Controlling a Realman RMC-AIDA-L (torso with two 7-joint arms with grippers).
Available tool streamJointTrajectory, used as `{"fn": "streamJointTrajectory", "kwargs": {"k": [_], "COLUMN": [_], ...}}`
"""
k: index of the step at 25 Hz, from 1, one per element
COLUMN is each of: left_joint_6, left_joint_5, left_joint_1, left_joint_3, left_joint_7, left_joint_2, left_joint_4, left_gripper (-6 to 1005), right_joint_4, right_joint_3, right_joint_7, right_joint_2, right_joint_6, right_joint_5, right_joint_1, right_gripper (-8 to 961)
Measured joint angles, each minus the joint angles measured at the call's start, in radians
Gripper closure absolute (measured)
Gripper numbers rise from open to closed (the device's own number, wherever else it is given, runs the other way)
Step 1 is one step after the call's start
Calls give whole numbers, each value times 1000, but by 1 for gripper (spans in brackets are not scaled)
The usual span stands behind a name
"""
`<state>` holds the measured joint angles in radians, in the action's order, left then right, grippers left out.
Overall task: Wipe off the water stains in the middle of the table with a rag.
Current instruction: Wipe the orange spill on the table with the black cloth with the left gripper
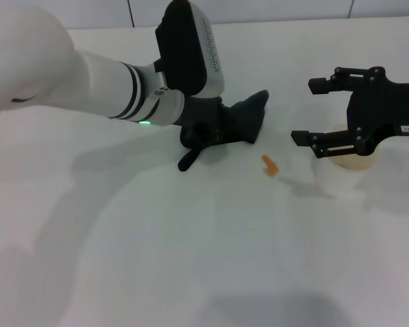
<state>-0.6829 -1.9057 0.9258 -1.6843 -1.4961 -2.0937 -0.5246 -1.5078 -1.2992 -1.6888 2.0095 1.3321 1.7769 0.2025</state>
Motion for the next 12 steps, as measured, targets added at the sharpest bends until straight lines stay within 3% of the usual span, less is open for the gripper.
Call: {"fn": "streamJointTrajectory", "kwargs": {"k": [12], "left_joint_6": [1], "left_joint_5": [119], "left_joint_1": [12], "left_joint_3": [-186], "left_joint_7": [-8], "left_joint_2": [-5], "left_joint_4": [-2], "left_gripper": [916], "right_joint_4": [-2], "right_joint_3": [2], "right_joint_7": [0], "right_joint_2": [0], "right_joint_6": [1], "right_joint_5": [1], "right_joint_1": [0], "right_gripper": [112]}}
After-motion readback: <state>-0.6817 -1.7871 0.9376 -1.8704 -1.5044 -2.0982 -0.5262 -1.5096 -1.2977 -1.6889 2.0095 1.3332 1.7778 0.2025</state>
